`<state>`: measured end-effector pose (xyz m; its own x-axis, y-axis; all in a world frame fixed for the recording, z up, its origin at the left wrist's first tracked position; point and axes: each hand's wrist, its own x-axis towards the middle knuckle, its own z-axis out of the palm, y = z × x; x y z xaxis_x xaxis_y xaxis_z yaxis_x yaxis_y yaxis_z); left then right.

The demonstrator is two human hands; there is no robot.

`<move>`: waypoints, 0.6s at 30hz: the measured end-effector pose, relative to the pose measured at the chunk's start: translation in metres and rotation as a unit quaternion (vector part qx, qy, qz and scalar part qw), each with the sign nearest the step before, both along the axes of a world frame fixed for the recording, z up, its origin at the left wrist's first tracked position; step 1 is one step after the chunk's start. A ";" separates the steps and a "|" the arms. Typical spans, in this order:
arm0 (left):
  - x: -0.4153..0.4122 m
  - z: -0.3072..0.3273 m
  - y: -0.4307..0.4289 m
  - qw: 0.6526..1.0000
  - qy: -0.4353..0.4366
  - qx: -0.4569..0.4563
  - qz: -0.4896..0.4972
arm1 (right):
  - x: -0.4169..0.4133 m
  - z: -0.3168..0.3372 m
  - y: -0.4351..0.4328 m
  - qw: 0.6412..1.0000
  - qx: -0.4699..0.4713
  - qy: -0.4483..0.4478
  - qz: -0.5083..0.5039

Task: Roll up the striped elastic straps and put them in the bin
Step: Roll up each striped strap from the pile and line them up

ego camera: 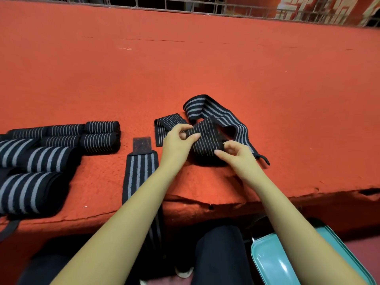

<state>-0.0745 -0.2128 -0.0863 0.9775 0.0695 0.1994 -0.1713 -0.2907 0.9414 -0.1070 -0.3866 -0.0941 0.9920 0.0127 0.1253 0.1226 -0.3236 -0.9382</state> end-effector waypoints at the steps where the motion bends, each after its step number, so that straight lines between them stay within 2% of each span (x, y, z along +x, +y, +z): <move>1: 0.000 0.002 0.000 1.000 0.004 -0.004 -0.009 | 0.001 0.002 0.001 1.000 0.021 -0.003 -0.014; 6: -0.016 0.000 -0.002 0.992 -0.007 0.001 -0.122 | 0.008 0.006 0.009 0.987 0.148 -0.003 -0.062; 8: -0.026 -0.005 -0.002 0.986 -0.028 0.053 -0.157 | 0.008 0.005 0.011 0.979 0.190 0.018 -0.078; 13: -0.034 -0.018 0.003 0.972 -0.131 0.152 -0.124 | 0.006 0.002 0.015 0.970 0.211 0.032 -0.114; 16: -0.033 -0.021 0.007 0.936 -0.219 0.240 -0.132 | 0.004 0.005 0.014 0.966 0.224 0.042 -0.122; 18: -0.032 -0.018 0.005 0.930 -0.212 0.258 -0.153 | 0.003 0.007 0.013 0.968 0.218 0.047 -0.115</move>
<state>-0.1070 -0.2076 -0.1039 0.7613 -0.4113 0.5013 -0.6448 -0.5614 0.5187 -0.1035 -0.3733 -0.0873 0.9698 -0.2430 -0.0219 0.0018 0.0971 -0.9953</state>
